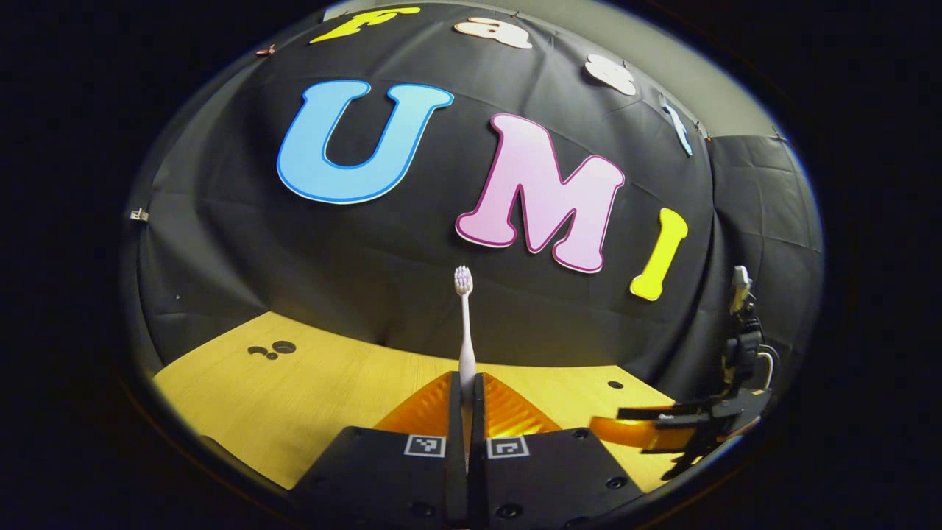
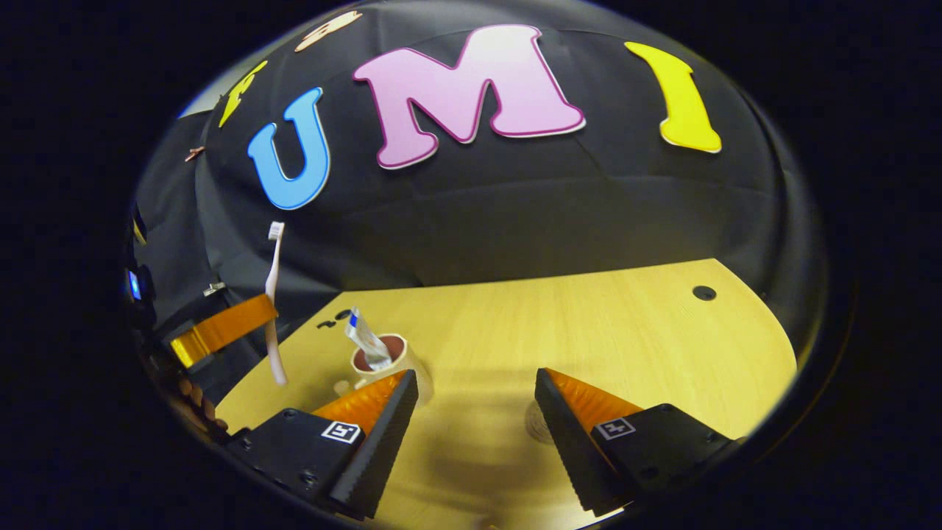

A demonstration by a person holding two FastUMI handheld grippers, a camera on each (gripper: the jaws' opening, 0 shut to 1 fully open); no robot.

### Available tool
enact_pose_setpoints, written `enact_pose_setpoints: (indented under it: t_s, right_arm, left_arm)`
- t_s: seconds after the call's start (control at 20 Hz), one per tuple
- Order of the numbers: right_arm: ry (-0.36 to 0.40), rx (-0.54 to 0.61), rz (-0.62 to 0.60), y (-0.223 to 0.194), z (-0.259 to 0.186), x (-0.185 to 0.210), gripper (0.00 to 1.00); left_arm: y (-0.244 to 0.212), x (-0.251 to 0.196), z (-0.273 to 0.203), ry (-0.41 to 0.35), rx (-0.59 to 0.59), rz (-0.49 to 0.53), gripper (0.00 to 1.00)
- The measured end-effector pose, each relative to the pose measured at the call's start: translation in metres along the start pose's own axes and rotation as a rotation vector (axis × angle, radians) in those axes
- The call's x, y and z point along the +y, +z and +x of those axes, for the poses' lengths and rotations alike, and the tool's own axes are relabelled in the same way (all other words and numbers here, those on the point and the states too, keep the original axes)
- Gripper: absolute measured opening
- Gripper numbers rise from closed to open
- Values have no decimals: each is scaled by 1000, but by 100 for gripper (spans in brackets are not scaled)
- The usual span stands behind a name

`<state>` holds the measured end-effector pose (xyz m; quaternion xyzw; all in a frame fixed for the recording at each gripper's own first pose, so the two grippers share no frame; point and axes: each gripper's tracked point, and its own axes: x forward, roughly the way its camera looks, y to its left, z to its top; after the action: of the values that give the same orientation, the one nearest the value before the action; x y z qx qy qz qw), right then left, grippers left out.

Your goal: Put the toothbrush and toothpaste on the desktop into the cup, then pick up the cup and place it on the coaster on the desktop.

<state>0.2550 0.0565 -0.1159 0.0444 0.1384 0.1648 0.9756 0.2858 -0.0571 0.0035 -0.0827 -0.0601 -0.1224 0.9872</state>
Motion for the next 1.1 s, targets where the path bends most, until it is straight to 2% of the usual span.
enact_pose_setpoints:
  t_s: [0.3,0.45,0.85,1.05,1.1]
  right_arm:
    - [-40,21,-21,-25,-33,-35,98]
    - [-53,72,-18,-44,-43,-45,98]
    - [-71,67,-20,-60,-51,-57,98]
    - [-90,64,1,-66,-49,-65,98]
    - [-96,65,2,-68,-48,-67,98]
  left_arm:
    - [4,-2,48,-57,-95,15,6]
    - [-7,3,64,-50,-99,37,6]
    - [-47,17,84,-66,-131,51,7]
    - [-60,13,80,-88,-131,96,11]
    - [-63,14,78,-85,-122,100,18]
